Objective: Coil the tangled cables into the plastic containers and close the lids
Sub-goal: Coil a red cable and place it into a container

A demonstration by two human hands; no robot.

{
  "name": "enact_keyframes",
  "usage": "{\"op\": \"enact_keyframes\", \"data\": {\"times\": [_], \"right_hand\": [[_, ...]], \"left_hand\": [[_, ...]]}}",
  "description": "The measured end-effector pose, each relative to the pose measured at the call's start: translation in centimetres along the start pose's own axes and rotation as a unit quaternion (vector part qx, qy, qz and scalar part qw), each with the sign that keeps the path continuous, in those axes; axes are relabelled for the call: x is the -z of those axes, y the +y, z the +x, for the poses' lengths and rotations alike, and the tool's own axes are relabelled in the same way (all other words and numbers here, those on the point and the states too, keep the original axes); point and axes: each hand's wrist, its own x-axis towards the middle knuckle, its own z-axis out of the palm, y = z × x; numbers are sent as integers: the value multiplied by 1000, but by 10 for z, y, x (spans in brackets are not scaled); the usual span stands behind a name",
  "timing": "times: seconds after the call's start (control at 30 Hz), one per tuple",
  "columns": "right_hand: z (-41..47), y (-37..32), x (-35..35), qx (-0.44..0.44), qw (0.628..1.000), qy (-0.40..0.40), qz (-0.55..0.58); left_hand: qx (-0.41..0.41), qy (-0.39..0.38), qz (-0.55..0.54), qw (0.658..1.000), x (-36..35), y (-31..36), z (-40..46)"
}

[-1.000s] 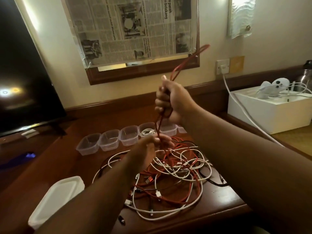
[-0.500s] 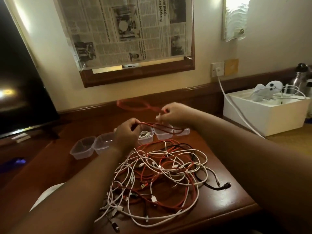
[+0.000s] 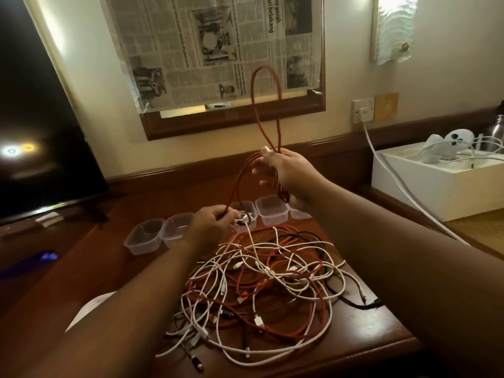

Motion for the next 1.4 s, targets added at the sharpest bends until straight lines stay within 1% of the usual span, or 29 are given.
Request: {"op": "enact_keyframes", "data": {"times": [0.03,0.07,0.17,0.23,0.3,0.37,0.4,0.47,0.53,0.57,0.63,0.67,0.7,0.73,0.8,0.87,0.9,0.93,0.97,1.0,1.07,1.1,1.13,1.2,1.23,1.3,1.4], "right_hand": [[1,0,-1,1,1000,5,25],[3,1,-1,2,1000,6,25],[5,8,-2,-12,1000,1,-28],[7,15,-2,-35,998,-1,-57],[8,23,-1,-57,994,-6,-96],[9,30,0,-71,991,-5,-109],[10,32,0,-72,993,-3,-95],[12,35,-1,-67,997,3,-24],[13,35,-2,-50,998,13,45],[14,34,-2,-36,997,22,61],[15,30,-1,-15,996,33,85],[15,28,-1,-9,994,24,102],[14,26,-2,-9,993,4,115],[12,24,-3,-16,993,-22,117],[5,24,-9,-39,993,-76,78],[-3,26,-16,-51,990,-129,29],[-6,26,-20,-54,986,-156,19],[-8,27,-23,-58,982,-177,18],[-9,29,-25,-62,980,-190,24],[-9,29,-27,-68,979,-192,29],[-9,29,-29,-69,982,-173,35],[-8,26,-29,-56,985,-158,39],[-7,22,-28,-41,988,-140,50],[-3,12,-25,-10,989,-99,105],[-1,6,-23,8,988,-79,136],[5,-4,-21,35,982,-53,180],[10,-15,-18,48,973,-23,224]], "left_hand": [[15,18,4,1000,-1,-4,2],[35,50,-12,998,-1,-4,6],[96,173,-116,973,10,7,29],[89,219,-130,963,25,23,45],[62,250,-123,958,41,43,56],[5,258,-83,962,55,61,62],[-34,253,-52,966,61,69,63],[-85,221,0,971,67,81,62],[-101,182,16,978,64,87,58],[-99,165,11,981,61,88,55],[-70,136,-58,986,51,85,50],[-45,125,-121,984,46,83,48],[-16,116,-195,974,42,81,46],[10,107,-272,956,38,81,45],[54,89,-410,906,31,83,43],[77,68,-502,859,26,91,40],[78,57,-526,845,23,95,37],[74,52,-522,848,22,99,35],[62,53,-494,865,22,102,34],[44,61,-449,890,23,104,33],[6,99,-340,935,28,105,34],[-4,123,-291,949,29,103,33],[-7,143,-258,955,29,101,30],[-1,151,-256,955,19,90,20],[-2,145,-271,952,11,84,13],[-26,119,-244,962,-9,68,-5],[-56,19,-173,983,-40,52,-24]]}}
